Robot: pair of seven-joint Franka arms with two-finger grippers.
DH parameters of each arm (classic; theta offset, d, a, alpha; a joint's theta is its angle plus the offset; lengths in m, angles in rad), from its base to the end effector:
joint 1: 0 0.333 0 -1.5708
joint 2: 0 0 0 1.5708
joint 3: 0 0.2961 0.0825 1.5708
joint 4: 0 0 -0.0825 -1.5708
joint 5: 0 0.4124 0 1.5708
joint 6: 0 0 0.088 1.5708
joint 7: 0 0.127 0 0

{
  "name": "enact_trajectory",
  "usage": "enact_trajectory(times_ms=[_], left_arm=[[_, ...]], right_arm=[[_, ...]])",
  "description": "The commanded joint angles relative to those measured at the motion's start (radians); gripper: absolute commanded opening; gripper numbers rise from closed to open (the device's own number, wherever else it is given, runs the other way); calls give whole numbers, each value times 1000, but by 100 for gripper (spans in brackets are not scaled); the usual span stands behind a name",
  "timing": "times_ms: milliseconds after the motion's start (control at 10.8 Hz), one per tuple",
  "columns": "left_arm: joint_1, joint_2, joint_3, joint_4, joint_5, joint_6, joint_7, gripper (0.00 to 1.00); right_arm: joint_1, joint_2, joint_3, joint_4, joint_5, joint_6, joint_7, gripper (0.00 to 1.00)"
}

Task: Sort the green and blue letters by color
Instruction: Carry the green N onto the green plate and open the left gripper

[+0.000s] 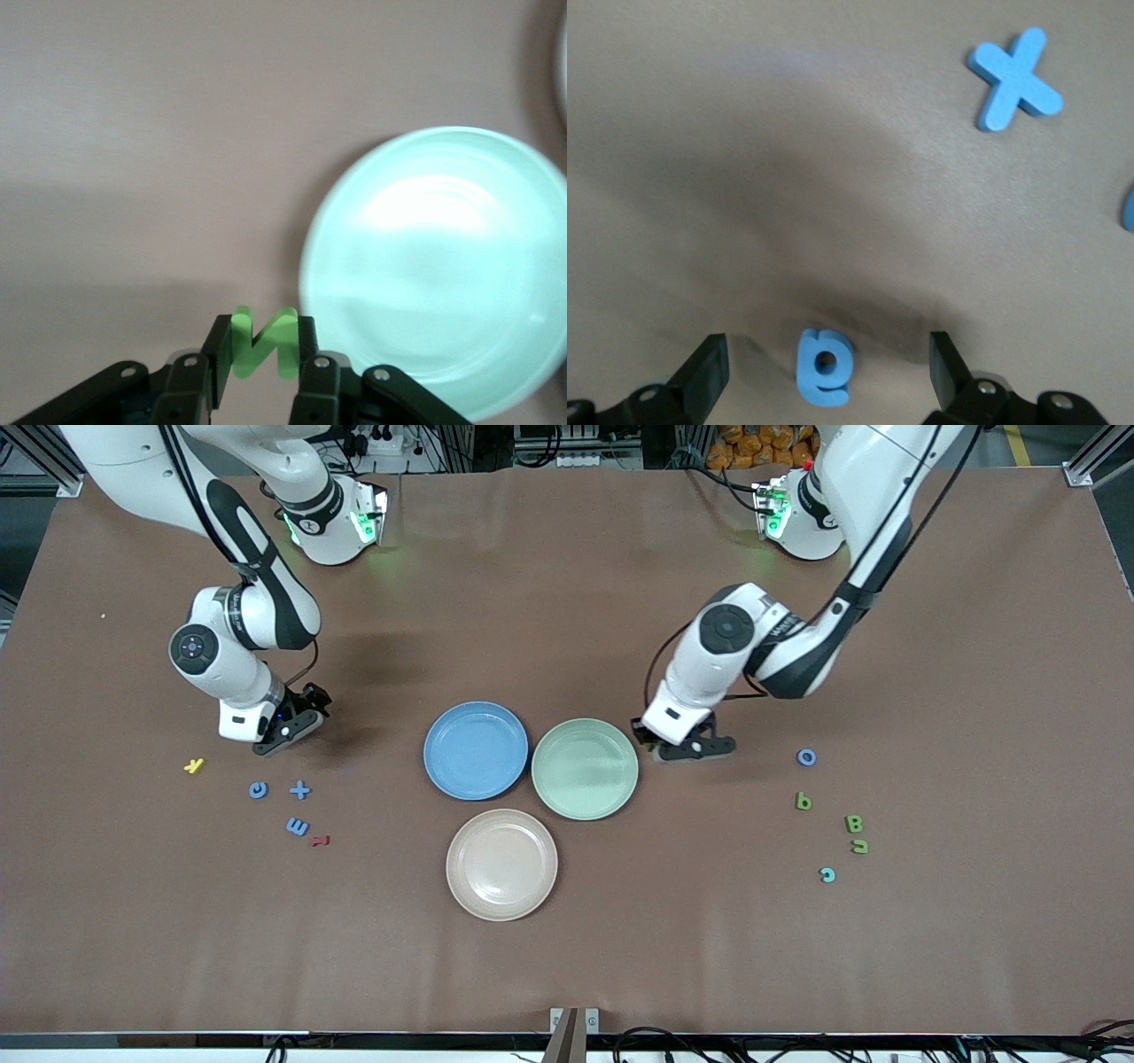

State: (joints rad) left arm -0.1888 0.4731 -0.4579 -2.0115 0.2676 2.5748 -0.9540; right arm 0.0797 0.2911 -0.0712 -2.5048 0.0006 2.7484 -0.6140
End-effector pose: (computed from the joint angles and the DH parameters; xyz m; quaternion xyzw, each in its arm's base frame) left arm 0.5030 -0.3824 0.1942 0.9940 0.0748 0.0392 0.0689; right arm 0.4634 0.0006 0.1023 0.9513 0.3071 -0.0253 0.0027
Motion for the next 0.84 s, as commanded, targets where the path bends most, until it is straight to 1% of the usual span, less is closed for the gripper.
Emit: enact_trajectory(times_ms=[0, 93, 186, 279, 372, 558, 651, 744], left_arm=[[-92, 65, 5, 130, 18, -18, -116, 0], [-119, 100, 5, 172, 16, -18, -141, 6], [-139, 126, 8, 203, 19, -18, -167, 20], [-150, 143, 8, 226, 21, -18, -173, 74], [-150, 147, 8, 230, 25, -18, -173, 100], [-140, 136, 10, 229, 28, -19, -167, 100], [-121, 112, 10, 220, 32, -22, -142, 100], [-85, 78, 7, 211, 32, -68, -82, 100]], right_arm=[[3, -17, 2, -12, 4, 5, 11, 100], [3, -18, 2, -14, 4, 5, 11, 100], [3, -18, 2, -14, 4, 5, 11, 100], [2, -18, 1, -14, 4, 5, 10, 100], [0, -18, 1, -17, 4, 5, 10, 100], [-3, -21, 1, -26, 4, 5, 5, 100], [-6, -21, 1, -26, 4, 5, 0, 100], [-8, -21, 1, -28, 4, 5, -1, 100]])
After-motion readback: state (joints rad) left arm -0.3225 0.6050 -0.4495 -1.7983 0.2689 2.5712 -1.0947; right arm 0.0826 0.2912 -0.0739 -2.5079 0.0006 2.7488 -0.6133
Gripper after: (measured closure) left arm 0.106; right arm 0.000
